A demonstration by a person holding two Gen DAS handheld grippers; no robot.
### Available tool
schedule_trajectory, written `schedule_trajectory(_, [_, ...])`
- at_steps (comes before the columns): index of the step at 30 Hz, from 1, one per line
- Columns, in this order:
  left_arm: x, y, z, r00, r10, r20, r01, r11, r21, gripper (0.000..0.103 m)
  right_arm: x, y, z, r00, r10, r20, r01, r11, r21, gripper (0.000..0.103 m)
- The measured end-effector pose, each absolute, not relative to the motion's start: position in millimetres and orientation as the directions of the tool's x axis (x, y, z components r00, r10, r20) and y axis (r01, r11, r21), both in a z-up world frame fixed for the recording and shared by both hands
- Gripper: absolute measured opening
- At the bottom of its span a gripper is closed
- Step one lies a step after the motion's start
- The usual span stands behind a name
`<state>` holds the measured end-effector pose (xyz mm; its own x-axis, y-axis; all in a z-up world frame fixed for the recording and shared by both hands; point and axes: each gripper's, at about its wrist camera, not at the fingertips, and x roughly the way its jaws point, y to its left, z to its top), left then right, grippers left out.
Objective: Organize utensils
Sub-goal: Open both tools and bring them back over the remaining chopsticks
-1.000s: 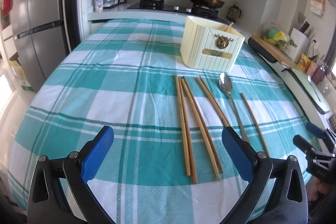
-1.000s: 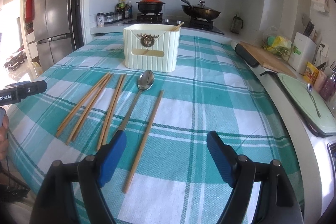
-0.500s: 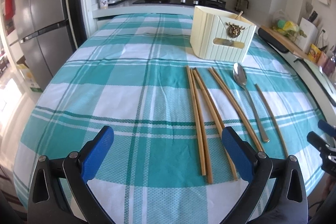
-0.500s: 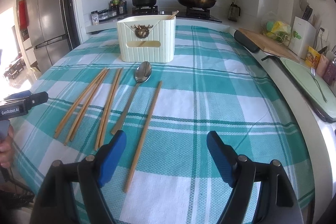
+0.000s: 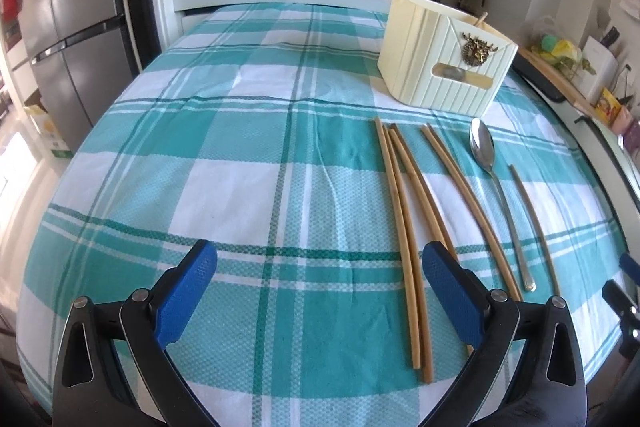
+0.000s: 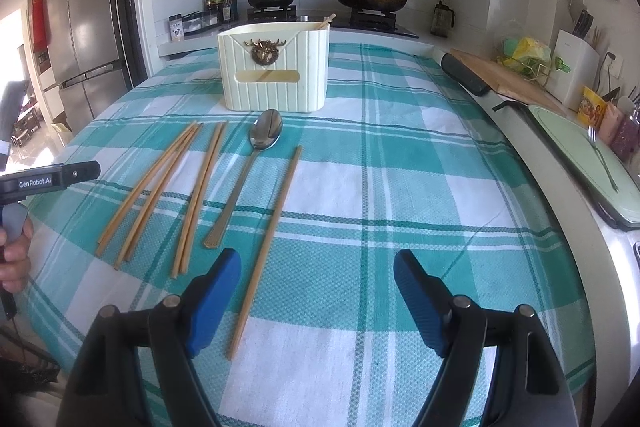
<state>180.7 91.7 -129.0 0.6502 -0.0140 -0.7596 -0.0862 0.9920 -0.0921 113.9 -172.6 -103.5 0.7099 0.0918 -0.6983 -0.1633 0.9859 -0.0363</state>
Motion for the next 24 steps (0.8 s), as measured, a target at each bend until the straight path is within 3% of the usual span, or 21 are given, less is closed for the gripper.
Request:
schedule_trajectory(17, [242.3,67.6,-158.9,0.582,0.067,-0.81,-0.019,0.997,0.068,0.102,114.2,-168.7,-100.7,0.71,0.113,-0.695,-0.184,0.982,-0.028,0.081])
schedule_trajectory(24, [244.3,67.1,-160.1,0.582,0.053,-0.811,-0.012,0.998,0.056,0.103,117.3,-169.5,-103.9,0.701,0.114,-0.704,-0.184,0.983,-0.023,0.081])
